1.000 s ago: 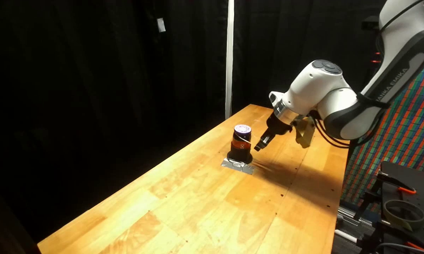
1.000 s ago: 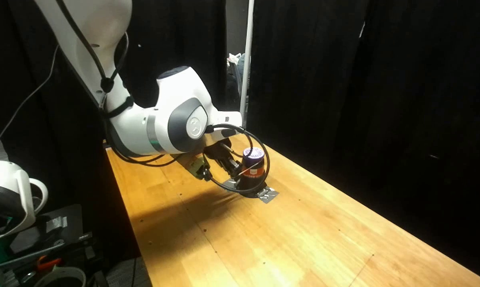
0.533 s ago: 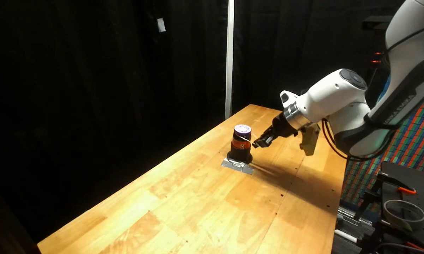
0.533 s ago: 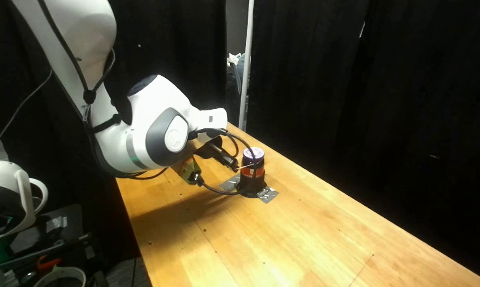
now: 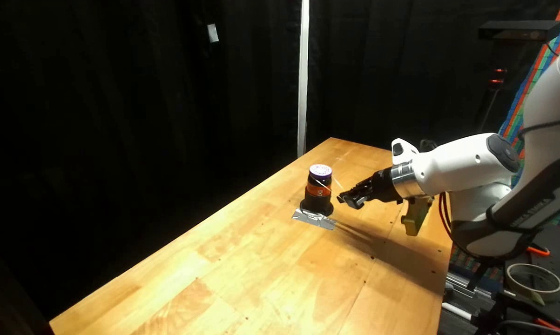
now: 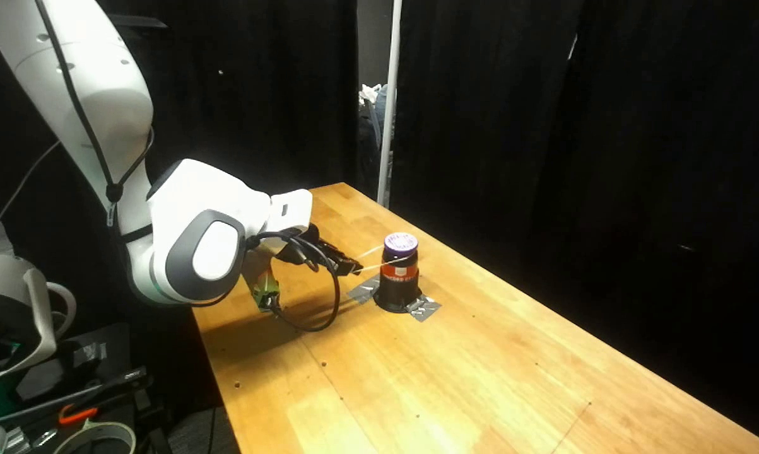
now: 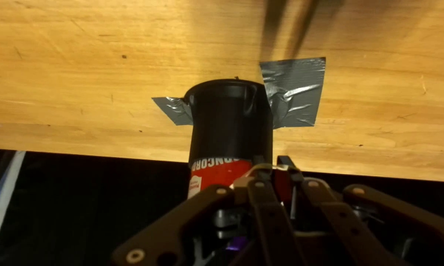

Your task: Put the elastic around the bottle

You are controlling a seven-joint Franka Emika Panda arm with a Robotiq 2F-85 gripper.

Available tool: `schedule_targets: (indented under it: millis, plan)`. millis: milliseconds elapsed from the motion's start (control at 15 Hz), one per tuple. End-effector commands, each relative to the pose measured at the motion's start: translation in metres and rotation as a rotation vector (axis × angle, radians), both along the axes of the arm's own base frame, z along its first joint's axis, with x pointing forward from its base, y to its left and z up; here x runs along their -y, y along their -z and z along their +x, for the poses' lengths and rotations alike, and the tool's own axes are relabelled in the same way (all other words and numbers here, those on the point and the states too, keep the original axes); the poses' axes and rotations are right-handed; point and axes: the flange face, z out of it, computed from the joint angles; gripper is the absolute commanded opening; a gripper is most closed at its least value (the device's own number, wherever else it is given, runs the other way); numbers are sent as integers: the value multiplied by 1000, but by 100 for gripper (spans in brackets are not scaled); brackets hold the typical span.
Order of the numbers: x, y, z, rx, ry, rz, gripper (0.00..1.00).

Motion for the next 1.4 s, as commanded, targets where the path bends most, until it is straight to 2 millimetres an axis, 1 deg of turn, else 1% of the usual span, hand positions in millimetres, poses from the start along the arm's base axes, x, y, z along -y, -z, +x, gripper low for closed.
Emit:
schedule_targets:
  millis: [0, 333, 667, 1000, 1067, 1133, 1200, 1267, 1333]
  plan:
    - [-7, 3, -16, 111, 62, -11, 17]
    - [-14, -1, -22, 238, 164, -19, 15]
    - [-15, -3, -27, 327, 245, -46, 17]
    - [-18, -9, -28, 389, 246, -88, 14]
    - [-17, -12, -26, 397, 239, -92, 14]
    - [-15, -20, -24, 388, 226, -86, 15]
    - [-11, -35, -20, 353, 198, -83, 15]
    - [-5, -42, -17, 229, 183, -92, 40]
    - [0, -52, -5, 170, 170, -97, 40]
